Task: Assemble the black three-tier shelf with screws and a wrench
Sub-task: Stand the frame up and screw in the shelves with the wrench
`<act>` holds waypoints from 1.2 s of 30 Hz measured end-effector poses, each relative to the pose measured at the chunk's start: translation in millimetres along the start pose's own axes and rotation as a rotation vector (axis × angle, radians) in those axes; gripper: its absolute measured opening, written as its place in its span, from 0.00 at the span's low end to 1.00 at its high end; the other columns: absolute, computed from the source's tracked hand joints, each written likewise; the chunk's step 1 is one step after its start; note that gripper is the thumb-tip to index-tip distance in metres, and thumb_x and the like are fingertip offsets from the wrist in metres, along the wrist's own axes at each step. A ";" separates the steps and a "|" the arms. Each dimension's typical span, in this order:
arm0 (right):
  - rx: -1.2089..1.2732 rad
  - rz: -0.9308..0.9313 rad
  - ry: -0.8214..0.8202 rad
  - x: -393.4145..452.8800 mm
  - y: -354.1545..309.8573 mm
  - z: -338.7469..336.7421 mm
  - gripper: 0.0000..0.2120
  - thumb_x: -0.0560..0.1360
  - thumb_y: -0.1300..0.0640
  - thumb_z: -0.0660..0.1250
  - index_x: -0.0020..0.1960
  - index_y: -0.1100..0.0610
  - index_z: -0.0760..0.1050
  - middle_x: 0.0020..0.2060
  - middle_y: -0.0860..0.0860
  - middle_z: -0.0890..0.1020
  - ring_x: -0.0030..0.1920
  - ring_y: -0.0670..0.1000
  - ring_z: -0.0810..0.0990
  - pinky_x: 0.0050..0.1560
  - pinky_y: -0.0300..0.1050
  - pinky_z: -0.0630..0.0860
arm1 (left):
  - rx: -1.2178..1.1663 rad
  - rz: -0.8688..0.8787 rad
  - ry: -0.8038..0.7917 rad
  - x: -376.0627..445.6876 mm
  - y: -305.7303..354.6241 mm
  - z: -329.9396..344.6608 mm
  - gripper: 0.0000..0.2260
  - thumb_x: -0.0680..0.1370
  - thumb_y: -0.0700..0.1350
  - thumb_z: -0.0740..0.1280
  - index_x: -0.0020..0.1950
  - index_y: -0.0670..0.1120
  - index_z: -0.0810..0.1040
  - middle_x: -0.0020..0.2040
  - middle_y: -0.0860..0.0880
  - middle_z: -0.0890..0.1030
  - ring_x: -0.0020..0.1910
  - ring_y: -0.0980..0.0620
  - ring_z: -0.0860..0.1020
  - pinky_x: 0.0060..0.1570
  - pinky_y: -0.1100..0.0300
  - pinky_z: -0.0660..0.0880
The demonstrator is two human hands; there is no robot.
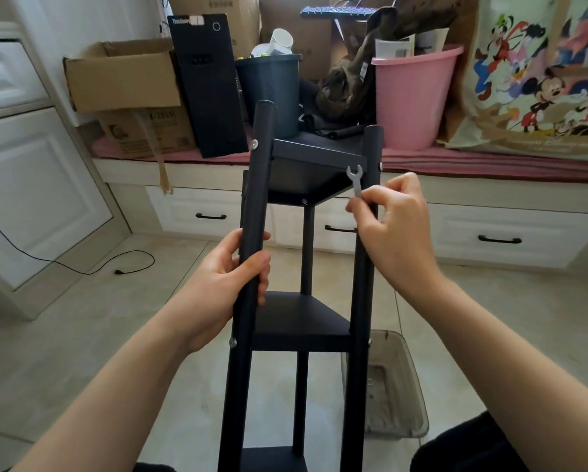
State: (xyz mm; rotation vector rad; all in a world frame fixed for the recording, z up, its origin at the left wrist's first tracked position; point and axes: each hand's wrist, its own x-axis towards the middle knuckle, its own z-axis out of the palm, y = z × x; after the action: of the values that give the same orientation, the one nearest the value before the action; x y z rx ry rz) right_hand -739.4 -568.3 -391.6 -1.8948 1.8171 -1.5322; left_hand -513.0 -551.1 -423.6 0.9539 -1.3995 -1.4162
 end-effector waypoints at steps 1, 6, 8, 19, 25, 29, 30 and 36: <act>0.087 0.097 -0.036 2.9 1.2 -1.5 0.08 0.77 0.53 0.69 0.46 0.56 0.84 0.50 0.49 0.71 0.49 0.46 0.71 0.52 0.28 0.66 | 0.000 0.006 0.008 0.9 -0.3 -0.9 0.11 0.81 0.44 0.66 0.64 0.51 0.75 0.37 0.48 0.74 0.36 0.52 0.74 0.38 0.57 0.76; 0.637 0.502 -0.341 9.4 2.5 -8.2 0.07 0.76 0.55 0.70 0.46 0.54 0.86 0.54 0.48 0.82 0.59 0.50 0.76 0.58 0.52 0.75 | -0.029 0.009 0.013 2.8 -1.3 -3.7 0.18 0.75 0.49 0.68 0.65 0.50 0.75 0.37 0.49 0.74 0.36 0.53 0.74 0.37 0.58 0.76; 0.731 0.534 -0.410 9.6 4.7 -7.5 0.07 0.77 0.56 0.69 0.45 0.55 0.86 0.54 0.50 0.83 0.59 0.53 0.79 0.58 0.58 0.78 | -0.038 0.013 0.015 2.5 -1.3 -5.5 0.19 0.74 0.49 0.69 0.65 0.50 0.75 0.37 0.49 0.74 0.36 0.53 0.74 0.37 0.58 0.76; 0.905 0.454 -0.310 6.0 -4.9 -2.2 0.08 0.76 0.60 0.69 0.42 0.58 0.86 0.39 0.51 0.82 0.43 0.47 0.78 0.45 0.43 0.77 | 0.044 0.055 0.069 3.2 -8.6 -17.7 0.13 0.81 0.47 0.65 0.66 0.55 0.75 0.38 0.49 0.76 0.36 0.53 0.75 0.39 0.59 0.78; 0.918 0.404 -0.280 2.6 -14.5 -2.6 0.09 0.77 0.61 0.69 0.40 0.57 0.85 0.38 0.50 0.82 0.42 0.46 0.77 0.46 0.44 0.76 | 0.128 0.090 0.147 10.1 -13.4 -22.2 0.13 0.83 0.45 0.64 0.66 0.58 0.74 0.39 0.49 0.77 0.36 0.53 0.77 0.40 0.61 0.77; 0.927 0.380 -0.257 0.4 -18.0 -0.3 0.08 0.77 0.62 0.68 0.42 0.57 0.85 0.38 0.48 0.84 0.45 0.49 0.78 0.54 0.51 0.77 | 0.154 0.111 0.208 13.7 -13.8 -22.4 0.13 0.83 0.44 0.64 0.64 0.60 0.75 0.41 0.49 0.78 0.37 0.53 0.79 0.40 0.62 0.78; 0.928 0.371 -0.256 0.2 -18.9 0.4 0.09 0.77 0.62 0.68 0.41 0.57 0.85 0.39 0.49 0.84 0.45 0.50 0.78 0.57 0.54 0.77 | 0.153 0.114 0.224 14.4 -13.5 -22.2 0.13 0.83 0.44 0.64 0.63 0.61 0.75 0.42 0.49 0.79 0.37 0.53 0.79 0.40 0.63 0.78; 0.945 0.335 -0.267 3.3 -21.4 1.2 0.08 0.77 0.62 0.69 0.42 0.58 0.85 0.43 0.50 0.85 0.46 0.48 0.79 0.54 0.47 0.77 | 0.135 0.116 0.258 14.6 -10.8 -24.3 0.14 0.83 0.42 0.64 0.60 0.63 0.76 0.42 0.49 0.79 0.38 0.53 0.80 0.42 0.61 0.80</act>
State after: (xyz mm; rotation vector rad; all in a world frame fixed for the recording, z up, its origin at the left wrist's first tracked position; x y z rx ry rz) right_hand -724.5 -565.5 -376.1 -1.1854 0.9365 -1.5090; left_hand -495.0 -572.8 -434.9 1.0826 -1.3447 -1.0821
